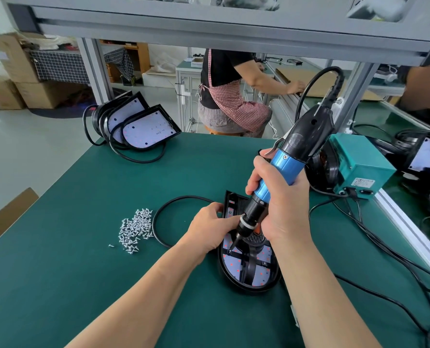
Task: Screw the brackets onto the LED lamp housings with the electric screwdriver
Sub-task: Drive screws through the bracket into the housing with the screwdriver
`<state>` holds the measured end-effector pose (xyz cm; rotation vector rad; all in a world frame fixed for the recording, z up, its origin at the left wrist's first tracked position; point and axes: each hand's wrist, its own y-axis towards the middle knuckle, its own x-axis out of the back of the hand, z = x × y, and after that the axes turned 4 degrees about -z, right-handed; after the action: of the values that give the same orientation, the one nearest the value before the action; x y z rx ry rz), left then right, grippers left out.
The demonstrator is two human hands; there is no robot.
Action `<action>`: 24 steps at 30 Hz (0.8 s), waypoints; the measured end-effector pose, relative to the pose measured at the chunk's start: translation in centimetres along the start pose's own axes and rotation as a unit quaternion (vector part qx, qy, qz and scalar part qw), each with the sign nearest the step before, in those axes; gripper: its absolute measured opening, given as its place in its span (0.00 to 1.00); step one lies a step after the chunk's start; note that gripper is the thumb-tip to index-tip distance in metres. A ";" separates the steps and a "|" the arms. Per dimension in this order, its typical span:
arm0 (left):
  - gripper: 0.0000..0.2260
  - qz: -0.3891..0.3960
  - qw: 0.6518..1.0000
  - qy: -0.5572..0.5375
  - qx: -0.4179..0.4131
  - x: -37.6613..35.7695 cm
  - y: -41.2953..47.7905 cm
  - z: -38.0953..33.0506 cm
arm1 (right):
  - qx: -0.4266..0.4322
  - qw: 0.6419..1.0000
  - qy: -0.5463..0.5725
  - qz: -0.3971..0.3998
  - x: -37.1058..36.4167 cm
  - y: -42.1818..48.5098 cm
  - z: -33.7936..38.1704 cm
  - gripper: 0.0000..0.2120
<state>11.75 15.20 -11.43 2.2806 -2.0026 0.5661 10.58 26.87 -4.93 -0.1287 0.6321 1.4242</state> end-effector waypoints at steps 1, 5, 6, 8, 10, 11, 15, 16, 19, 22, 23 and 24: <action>0.29 0.001 1.000 -0.002 0.000 0.0 0.0 0.0 | -0.001 1.000 0.001 0.000 0.1 0.0 0.0 0.09; 0.31 0.002 1.000 -0.007 -0.004 0.0 0.1 0.1 | 0.003 1.000 0.002 -0.005 0.4 -0.1 -0.1 0.08; 0.30 0.003 1.000 -0.008 -0.003 0.0 0.2 0.2 | 0.004 1.000 0.001 -0.006 0.5 -0.1 -0.2 0.08; 0.25 0.004 1.000 -0.015 -0.001 0.0 0.4 0.5 | 0.010 1.000 0.002 -0.006 0.6 -0.2 -0.1 0.07; 0.20 0.008 1.000 -0.022 -0.001 0.0 0.5 0.7 | 0.013 1.000 0.008 -0.007 0.6 -0.4 -0.1 0.07; 0.19 0.009 1.000 -0.025 -0.002 0.0 0.6 0.8 | 0.014 1.000 0.011 -0.006 0.6 -0.5 -0.1 0.07; 0.17 -0.003 1.000 -0.029 -0.007 -0.1 0.5 0.7 | 0.016 1.000 0.015 0.018 0.5 -0.6 0.1 0.07; 0.17 -0.007 1.000 -0.028 -0.008 -0.1 0.5 0.7 | 0.017 0.999 0.018 0.023 0.4 -0.7 0.0 0.08; 0.16 -0.012 1.000 -0.027 -0.008 -0.2 0.6 0.8 | 0.021 0.999 0.015 0.031 0.2 -0.6 -0.1 0.08; 0.14 -0.020 1.000 -0.024 -0.004 -0.3 0.7 0.8 | 0.010 0.998 0.005 0.055 0.1 -0.4 -0.3 0.08; 0.14 -0.021 0.999 -0.025 -0.002 -0.4 0.7 0.8 | 0.004 0.998 0.005 0.069 0.1 -0.4 -0.3 0.08; 0.14 -0.022 0.999 -0.025 -0.001 -0.4 0.7 0.9 | -0.001 0.996 0.008 0.086 0.2 -0.4 -0.4 0.08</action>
<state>11.28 15.27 -12.48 2.3535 -1.9680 0.5100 10.80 26.80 -5.45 -0.0893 0.6670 1.5917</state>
